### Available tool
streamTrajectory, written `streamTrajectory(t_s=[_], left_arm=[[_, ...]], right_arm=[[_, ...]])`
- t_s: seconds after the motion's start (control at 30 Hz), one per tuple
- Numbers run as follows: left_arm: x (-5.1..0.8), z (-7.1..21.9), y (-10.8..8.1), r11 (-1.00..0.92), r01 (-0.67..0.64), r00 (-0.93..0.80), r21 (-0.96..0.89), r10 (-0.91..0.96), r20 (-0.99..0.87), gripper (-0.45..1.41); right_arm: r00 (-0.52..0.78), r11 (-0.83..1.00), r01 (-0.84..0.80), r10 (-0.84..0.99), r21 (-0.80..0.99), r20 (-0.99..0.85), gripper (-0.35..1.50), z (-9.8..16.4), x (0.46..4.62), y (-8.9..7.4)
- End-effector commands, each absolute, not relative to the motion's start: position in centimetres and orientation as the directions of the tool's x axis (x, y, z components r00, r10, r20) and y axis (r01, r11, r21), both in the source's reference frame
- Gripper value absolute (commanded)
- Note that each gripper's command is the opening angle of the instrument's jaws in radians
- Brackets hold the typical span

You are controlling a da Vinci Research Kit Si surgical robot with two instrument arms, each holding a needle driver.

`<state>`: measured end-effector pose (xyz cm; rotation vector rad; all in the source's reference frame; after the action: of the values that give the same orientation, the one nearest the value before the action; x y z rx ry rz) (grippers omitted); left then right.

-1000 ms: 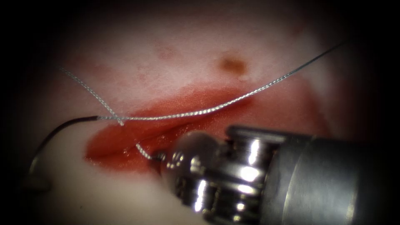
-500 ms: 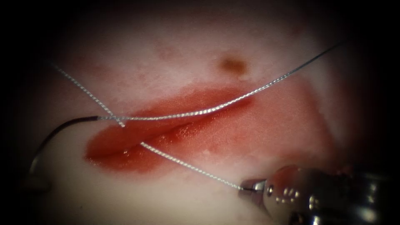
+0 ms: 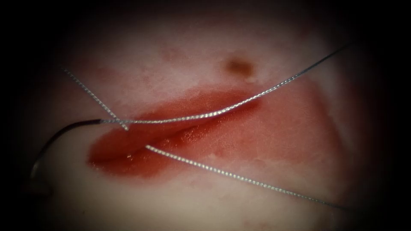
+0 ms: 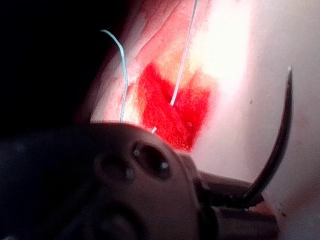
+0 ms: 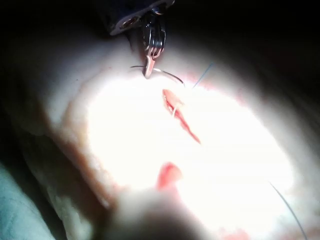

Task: Wound Closure
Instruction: Mistakenly pull the suture through with the right tool.

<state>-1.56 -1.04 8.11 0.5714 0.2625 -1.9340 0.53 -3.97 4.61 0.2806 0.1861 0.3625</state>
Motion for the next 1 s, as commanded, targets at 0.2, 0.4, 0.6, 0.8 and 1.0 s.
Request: streamTrajectory(t_s=[0.2, 0.4, 0.6, 0.8, 1.0], left_arm=[[-1.59, 8.1, -0.94, -0.423, 0.903, -0.333, 0.078, -0.801, -0.498, -0.45], [-1.59, 8.1, -0.94, -0.423, 0.903, -0.333, 0.078, -0.801, -0.498, -0.45], [-1.59, 8.1, -0.94, -0.424, 0.903, -0.333, 0.078, -0.801, -0.498, -0.45], [-1.59, 8.1, -0.94, -0.424, 0.902, -0.333, 0.078, -0.801, -0.498, -0.45], [-1.59, 8.1, -0.94, -0.423, 0.903, -0.333, 0.078, -0.801, -0.498, -0.45]], right_arm=[[0.905, 0.88, -0.373, 0.415, 0.293, -0.094, -0.35, 4.5, 0.03, -4.12], [0.896, 0.872, -0.403, 0.438, 0.278, -0.074, -0.35, 4.37, -0.35, -4.27], [0.892, 0.87, -0.413, 0.445, 0.268, -0.072, -0.35, 4.37, -0.29, -4.3], [0.886, 0.864, -0.426, 0.459, 0.269, -0.072, -0.35, 4.39, -0.07, -4.27], [0.875, 0.859, -0.44, 0.475, 0.26, -0.088, 0.26, 4.38, 0.01, -4.28]])
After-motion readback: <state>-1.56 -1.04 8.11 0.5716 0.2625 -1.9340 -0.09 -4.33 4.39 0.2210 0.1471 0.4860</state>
